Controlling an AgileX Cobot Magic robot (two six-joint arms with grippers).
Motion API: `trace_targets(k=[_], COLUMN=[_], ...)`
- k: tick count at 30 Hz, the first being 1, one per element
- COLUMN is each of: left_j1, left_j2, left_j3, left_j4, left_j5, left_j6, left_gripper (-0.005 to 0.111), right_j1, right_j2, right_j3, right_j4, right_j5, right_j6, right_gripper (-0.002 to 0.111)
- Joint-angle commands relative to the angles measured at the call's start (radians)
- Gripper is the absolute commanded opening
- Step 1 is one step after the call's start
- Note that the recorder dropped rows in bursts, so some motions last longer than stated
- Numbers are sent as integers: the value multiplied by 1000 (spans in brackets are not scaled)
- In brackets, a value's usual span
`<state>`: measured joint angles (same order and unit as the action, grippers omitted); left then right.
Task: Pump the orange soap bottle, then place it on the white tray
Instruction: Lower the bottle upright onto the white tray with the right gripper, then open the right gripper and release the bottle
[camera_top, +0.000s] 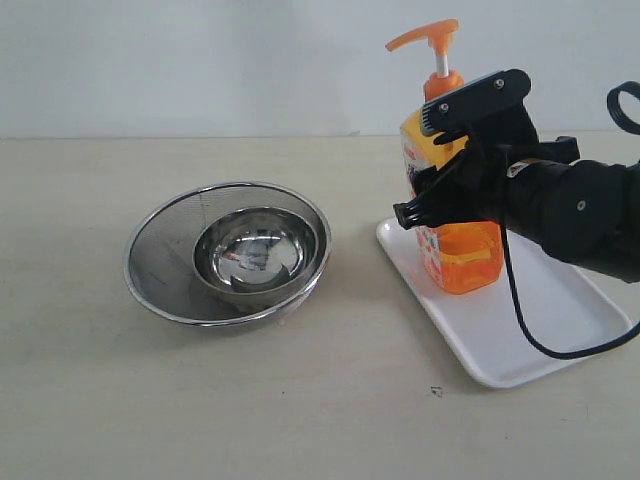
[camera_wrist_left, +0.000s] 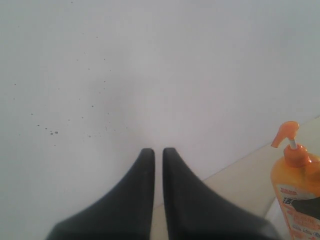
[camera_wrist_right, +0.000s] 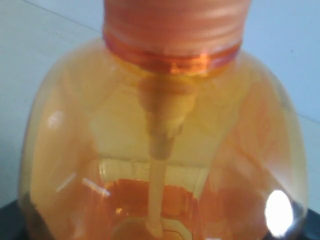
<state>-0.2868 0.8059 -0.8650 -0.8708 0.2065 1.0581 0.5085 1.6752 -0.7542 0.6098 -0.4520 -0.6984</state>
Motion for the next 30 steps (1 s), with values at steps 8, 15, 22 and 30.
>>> trace_targets(k=[8, 15, 22, 30], left_j1=[-3, -3, -3, -3], left_j2=[-12, -12, -12, -12], left_j3=[3, 3, 3, 3], left_j4=[-6, -6, -6, -6], left_j5=[3, 0, 0, -2], left_j6=[-9, -9, -9, -9], left_gripper=[5, 5, 5, 5], right_j1=[1, 1, 1, 1], right_j2=[-1, -1, -1, -11], right_j3=[4, 4, 4, 4], right_j4=[5, 7, 7, 9], right_j5=[58, 58, 59, 58], right_j6=[-25, -25, -51, -51], right_gripper=[49, 74, 78, 79])
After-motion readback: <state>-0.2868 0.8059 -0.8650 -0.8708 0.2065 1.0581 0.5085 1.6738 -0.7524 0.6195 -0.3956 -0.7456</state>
